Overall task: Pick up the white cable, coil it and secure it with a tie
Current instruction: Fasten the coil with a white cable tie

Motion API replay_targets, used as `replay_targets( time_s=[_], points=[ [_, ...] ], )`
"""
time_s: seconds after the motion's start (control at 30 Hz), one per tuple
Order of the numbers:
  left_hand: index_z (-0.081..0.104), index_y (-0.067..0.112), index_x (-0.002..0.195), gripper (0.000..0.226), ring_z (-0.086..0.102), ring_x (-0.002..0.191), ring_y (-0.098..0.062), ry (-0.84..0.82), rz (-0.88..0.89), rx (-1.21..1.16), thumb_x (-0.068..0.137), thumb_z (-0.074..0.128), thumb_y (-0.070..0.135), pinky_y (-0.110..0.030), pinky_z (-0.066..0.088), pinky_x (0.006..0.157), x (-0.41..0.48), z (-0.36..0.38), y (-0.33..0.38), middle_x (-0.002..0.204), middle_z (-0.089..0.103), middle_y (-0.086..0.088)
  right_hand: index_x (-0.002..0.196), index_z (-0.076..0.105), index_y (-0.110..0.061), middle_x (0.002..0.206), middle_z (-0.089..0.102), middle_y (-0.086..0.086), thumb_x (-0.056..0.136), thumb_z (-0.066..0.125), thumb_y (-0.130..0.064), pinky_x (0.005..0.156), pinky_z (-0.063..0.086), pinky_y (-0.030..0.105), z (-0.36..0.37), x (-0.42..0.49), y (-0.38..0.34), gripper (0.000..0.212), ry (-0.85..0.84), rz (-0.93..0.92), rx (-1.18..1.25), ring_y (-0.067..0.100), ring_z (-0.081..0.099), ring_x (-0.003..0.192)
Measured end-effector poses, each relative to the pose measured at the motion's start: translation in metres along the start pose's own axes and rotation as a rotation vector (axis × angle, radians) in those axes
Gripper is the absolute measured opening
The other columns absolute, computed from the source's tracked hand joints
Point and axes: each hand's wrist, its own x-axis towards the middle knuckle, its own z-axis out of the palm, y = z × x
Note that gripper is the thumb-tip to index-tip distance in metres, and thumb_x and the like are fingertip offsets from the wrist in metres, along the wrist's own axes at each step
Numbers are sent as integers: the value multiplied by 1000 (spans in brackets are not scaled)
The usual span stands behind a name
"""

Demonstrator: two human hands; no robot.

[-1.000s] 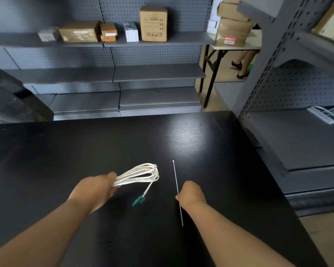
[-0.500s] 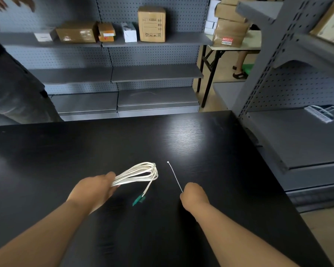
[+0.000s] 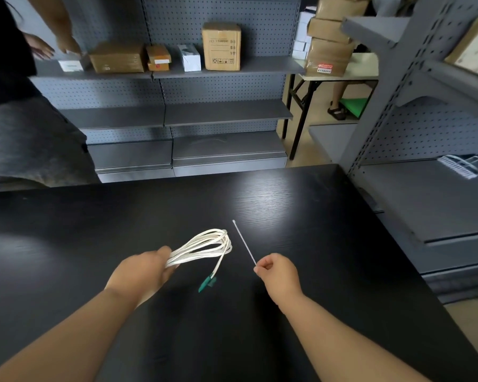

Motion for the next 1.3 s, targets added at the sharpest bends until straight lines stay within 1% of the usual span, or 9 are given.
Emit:
replay_targets(
  time_s=[0.07, 0.23, 0.47, 0.63, 0.8, 0.93, 1.07, 1.2, 1.3],
  points=[
    [43, 23, 95, 25, 62, 83, -26, -4, -5, -33, 93, 37, 47, -31, 38, 61, -2, -2, -4, 88, 64, 0, 85, 61, -20, 83, 60, -8, 85, 64, -15, 71, 43, 20, 6, -4, -4, 6, 3, 19, 79, 9, 58, 81],
    [41, 24, 93, 23, 61, 83, -26, -49, 6, -109, 93, 38, 47, -32, 42, 66, -7, -3, -8, 87, 62, 0, 99, 67, -15, 87, 63, -7, 84, 65, -12, 77, 44, 20, 26, -16, -13, 16, -22, 63, 186, 9, 59, 85],
    [39, 26, 89, 22, 59, 83, -23, -155, 63, -137, 93, 39, 47, -30, 37, 63, -10, 7, -13, 81, 54, 3, 94, 70, -15, 92, 69, 0, 84, 65, -10, 83, 51, 28, 50, -31, -18, 13, -39, 157, 244, 14, 63, 87],
    [39, 26, 85, 23, 50, 71, -19, -208, 78, -155, 92, 40, 47, -29, 36, 61, -8, 17, -13, 72, 46, 8, 90, 70, -12, 80, 67, 0, 85, 63, -7, 71, 47, 23, 65, -41, -13, 11, -71, 212, 252, 8, 58, 70],
    [48, 24, 94, 24, 50, 73, -17, -235, 73, -195, 92, 41, 47, -29, 37, 63, -5, 25, 0, 81, 53, 6, 89, 69, -14, 74, 63, -2, 86, 60, -6, 62, 44, 19, 76, -46, -11, 13, -89, 272, 256, 6, 54, 64],
    [49, 23, 94, 23, 55, 79, -19, -242, 41, -198, 92, 42, 45, -29, 39, 65, -1, 30, 11, 86, 54, 4, 80, 64, -18, 80, 66, 2, 86, 60, -9, 74, 52, 27, 83, -50, -12, 12, -92, 300, 260, 10, 58, 69],
    [50, 23, 95, 25, 57, 88, -20, -285, 34, -175, 92, 42, 46, -29, 39, 68, 1, 37, 15, 96, 58, 2, 74, 62, -18, 78, 67, 2, 86, 59, -7, 74, 52, 28, 87, -52, -10, 17, -84, 325, 278, 9, 58, 66],
    [50, 21, 96, 27, 51, 77, -17, -331, 26, -190, 92, 42, 46, -29, 39, 65, 2, 43, 17, 85, 52, 4, 79, 55, -20, 82, 67, 3, 83, 62, -6, 69, 53, 29, 87, -55, -7, 16, -42, 337, 309, 11, 61, 65],
    [51, 20, 96, 27, 51, 77, -17, -346, 24, -196, 93, 42, 46, -29, 38, 65, 2, 45, 16, 85, 53, 3, 87, 50, -20, 74, 65, -2, 83, 64, -7, 68, 55, 29, 85, -57, -4, 19, 16, 277, 287, 9, 63, 63]
  ],
)
